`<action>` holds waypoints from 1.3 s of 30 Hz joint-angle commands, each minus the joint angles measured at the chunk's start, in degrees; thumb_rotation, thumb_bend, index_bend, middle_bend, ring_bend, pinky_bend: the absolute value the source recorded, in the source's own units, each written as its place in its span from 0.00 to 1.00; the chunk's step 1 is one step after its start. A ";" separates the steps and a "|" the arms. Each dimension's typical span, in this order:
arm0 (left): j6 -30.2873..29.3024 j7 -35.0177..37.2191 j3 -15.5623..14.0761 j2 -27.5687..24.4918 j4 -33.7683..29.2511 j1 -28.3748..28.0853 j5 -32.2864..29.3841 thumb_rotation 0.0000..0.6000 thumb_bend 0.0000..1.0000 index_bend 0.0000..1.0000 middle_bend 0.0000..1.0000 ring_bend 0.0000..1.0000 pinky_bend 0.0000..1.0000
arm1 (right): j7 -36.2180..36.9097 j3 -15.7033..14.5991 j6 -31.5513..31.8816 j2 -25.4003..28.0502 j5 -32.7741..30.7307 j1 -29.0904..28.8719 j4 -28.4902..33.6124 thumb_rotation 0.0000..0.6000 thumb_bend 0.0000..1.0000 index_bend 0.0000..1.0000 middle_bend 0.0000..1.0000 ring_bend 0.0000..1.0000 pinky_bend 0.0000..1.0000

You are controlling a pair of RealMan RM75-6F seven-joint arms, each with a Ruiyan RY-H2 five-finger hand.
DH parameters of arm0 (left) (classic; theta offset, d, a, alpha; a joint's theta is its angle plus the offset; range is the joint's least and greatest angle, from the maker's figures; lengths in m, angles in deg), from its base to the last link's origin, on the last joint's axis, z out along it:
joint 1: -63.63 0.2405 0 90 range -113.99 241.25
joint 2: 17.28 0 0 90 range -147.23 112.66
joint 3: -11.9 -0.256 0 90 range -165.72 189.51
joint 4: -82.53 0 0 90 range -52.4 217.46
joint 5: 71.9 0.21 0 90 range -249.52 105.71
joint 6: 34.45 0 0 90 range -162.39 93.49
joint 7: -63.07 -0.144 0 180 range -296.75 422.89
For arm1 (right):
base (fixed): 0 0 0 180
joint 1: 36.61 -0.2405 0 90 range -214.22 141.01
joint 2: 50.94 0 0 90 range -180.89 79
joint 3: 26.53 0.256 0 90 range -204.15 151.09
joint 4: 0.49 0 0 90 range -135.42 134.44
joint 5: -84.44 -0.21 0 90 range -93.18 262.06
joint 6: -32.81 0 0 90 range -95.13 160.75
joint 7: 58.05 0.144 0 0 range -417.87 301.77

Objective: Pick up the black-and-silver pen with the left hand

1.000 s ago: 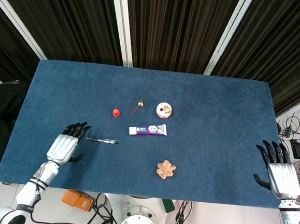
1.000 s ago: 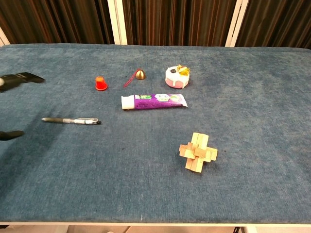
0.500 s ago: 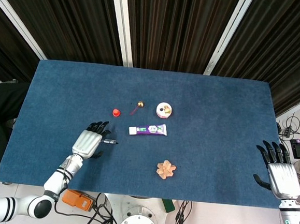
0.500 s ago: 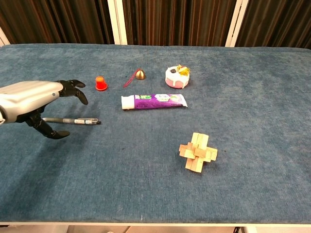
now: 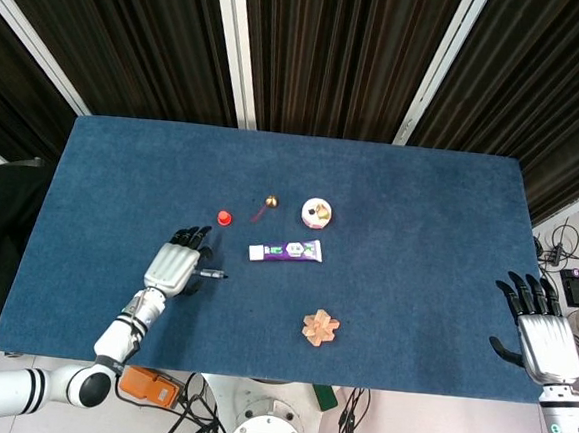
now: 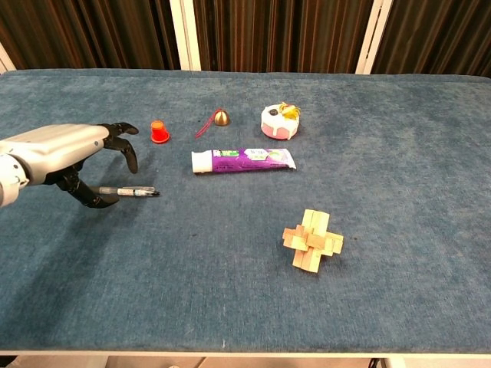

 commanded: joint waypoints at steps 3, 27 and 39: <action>-0.44 0.43 -0.50 0.33 0.38 -0.30 0.05 1.00 0.32 0.40 0.00 0.00 0.10 | -0.08 -0.06 0.07 0.02 0.12 0.03 0.04 1.00 0.36 0.20 0.12 0.03 0.05; 0.58 3.93 -2.43 2.62 3.84 -1.65 -0.24 1.00 0.32 0.46 0.00 0.00 0.10 | -0.18 -0.01 -0.11 0.20 -0.23 0.04 0.30 1.00 0.36 0.20 0.12 0.03 0.05; 0.81 5.30 -2.68 3.16 4.90 -2.05 -0.12 1.00 0.36 0.50 0.02 0.00 0.10 | -0.19 -0.02 -0.23 0.21 -0.27 0.00 0.32 1.00 0.36 0.20 0.12 0.03 0.05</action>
